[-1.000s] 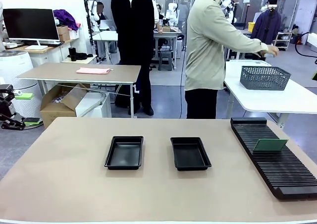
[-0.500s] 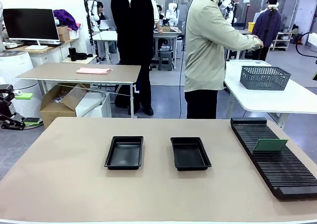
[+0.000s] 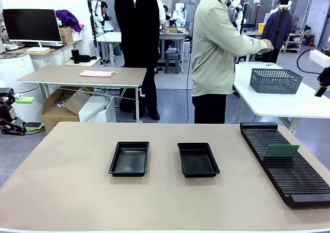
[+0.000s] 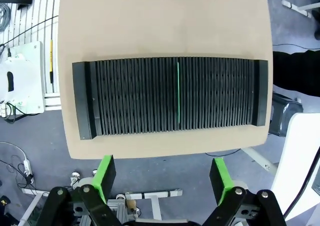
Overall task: Inspect and transfer BCBs to ESD trays.
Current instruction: Pick up the Blank PCB from the PCB Rack and place it in the left ESD tray.
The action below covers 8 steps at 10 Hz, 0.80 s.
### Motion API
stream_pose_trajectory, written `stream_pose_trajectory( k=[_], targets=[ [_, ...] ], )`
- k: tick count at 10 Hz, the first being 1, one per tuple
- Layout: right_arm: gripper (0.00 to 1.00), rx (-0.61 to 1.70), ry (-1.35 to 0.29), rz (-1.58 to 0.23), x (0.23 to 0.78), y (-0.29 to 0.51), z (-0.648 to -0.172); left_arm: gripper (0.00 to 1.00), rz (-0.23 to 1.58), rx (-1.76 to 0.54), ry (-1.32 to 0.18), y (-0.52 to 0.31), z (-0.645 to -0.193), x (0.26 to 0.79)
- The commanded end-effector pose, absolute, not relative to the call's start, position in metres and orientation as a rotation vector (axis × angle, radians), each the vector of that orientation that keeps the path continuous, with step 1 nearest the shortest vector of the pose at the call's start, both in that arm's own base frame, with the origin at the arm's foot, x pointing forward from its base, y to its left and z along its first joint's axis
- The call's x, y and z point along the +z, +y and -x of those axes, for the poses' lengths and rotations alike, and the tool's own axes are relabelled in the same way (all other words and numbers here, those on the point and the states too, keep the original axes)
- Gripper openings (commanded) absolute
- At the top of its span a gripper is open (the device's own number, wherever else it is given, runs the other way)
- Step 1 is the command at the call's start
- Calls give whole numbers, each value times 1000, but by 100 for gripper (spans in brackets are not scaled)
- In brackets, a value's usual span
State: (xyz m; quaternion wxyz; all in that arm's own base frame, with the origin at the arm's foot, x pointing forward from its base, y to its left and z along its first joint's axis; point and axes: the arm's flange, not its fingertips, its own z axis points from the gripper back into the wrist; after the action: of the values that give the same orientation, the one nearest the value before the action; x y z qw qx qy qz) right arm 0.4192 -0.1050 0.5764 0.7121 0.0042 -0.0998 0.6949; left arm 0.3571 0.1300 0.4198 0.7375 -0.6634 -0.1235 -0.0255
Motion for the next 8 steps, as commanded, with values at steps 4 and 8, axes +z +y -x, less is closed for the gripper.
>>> stream_pose_trajectory(
  k=[4, 8],
  targets=[
    [100, 1586, -281, 25, 522, -83, -411, 100, 1462, -54, -279, 130, -358, 421],
    [100, 1554, -286, 83, 476, -71, -412, 100, 1462, -54, -279, 130, -358, 421]
  ],
)
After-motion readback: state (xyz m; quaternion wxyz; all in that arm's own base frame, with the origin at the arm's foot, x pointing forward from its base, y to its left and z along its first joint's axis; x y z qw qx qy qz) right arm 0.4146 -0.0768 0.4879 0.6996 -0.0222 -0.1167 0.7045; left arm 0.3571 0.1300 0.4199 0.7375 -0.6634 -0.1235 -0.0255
